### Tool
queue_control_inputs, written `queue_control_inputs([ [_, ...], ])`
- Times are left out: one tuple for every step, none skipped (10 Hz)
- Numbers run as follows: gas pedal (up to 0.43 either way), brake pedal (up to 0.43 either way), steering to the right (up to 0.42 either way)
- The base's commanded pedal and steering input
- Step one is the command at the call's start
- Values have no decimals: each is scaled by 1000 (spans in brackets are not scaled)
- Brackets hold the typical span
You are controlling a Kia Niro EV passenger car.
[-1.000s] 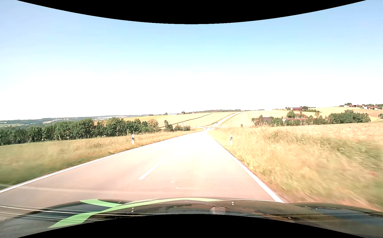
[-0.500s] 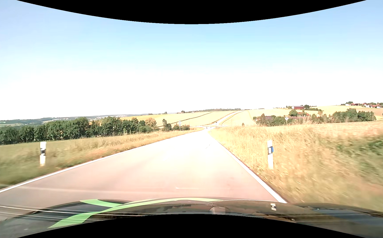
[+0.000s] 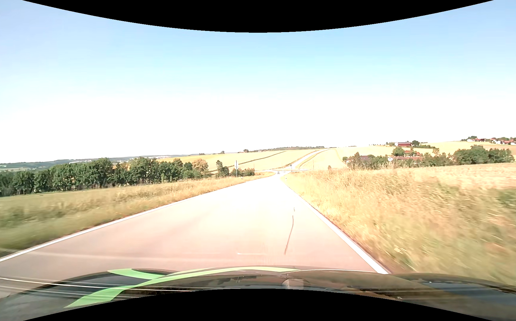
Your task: Follow the waypoints while adhering to traffic rules and regulations
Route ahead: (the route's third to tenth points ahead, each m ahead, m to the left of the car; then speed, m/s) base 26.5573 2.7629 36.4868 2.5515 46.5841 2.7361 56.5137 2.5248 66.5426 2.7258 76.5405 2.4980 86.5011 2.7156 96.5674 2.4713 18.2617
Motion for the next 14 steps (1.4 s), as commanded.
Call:
queue_control_inputs([
  [0,0,-2],
  [0,0,-2],
  [0,0,-2],
  [0,0,-2],
  [0,0,-2],
  [0,0,-2],
  [0,0,-2],
  [0,0,-2],
  [0,0,-2],
  [0,0,-2],
  [0,0,-2],
  [0,0,-3],
  [0,0,-2],
  [8,0,-2],
])
